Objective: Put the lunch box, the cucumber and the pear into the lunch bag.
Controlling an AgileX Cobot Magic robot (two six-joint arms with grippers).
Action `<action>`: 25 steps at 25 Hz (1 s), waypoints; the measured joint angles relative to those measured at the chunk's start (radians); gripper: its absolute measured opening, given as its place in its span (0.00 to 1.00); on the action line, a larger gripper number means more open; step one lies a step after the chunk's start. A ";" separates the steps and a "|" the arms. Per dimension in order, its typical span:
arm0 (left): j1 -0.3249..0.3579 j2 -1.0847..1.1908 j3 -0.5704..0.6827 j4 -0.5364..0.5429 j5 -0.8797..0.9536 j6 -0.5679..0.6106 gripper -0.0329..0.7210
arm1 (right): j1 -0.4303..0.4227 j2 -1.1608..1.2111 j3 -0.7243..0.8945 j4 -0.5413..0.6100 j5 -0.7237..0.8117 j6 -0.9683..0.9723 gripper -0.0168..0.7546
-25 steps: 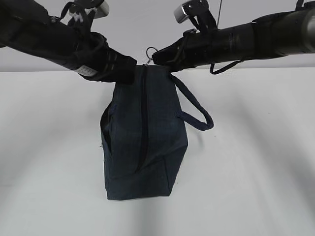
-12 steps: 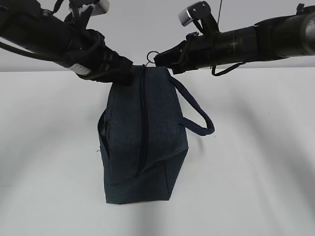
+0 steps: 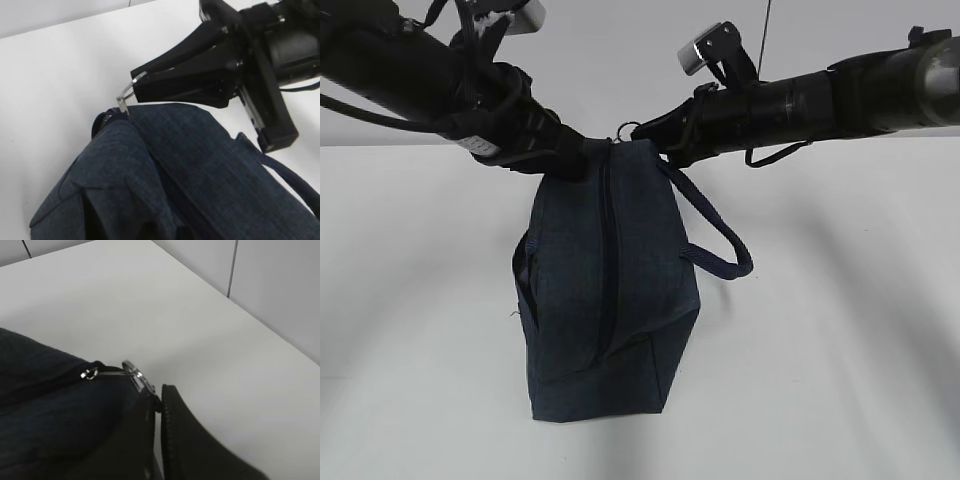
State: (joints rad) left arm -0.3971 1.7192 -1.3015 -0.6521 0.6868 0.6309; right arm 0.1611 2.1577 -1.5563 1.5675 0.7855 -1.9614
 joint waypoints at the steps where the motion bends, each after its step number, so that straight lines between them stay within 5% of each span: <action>1: 0.000 0.000 0.000 0.001 0.001 0.004 0.08 | 0.000 0.007 -0.002 0.000 0.002 -0.001 0.02; 25: 0.001 -0.036 0.010 -0.002 -0.009 0.079 0.08 | -0.020 0.067 -0.017 0.009 0.031 -0.033 0.02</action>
State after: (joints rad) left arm -0.3963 1.6835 -1.2920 -0.6537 0.6780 0.7101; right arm 0.1411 2.2251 -1.5738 1.5764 0.8168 -1.9942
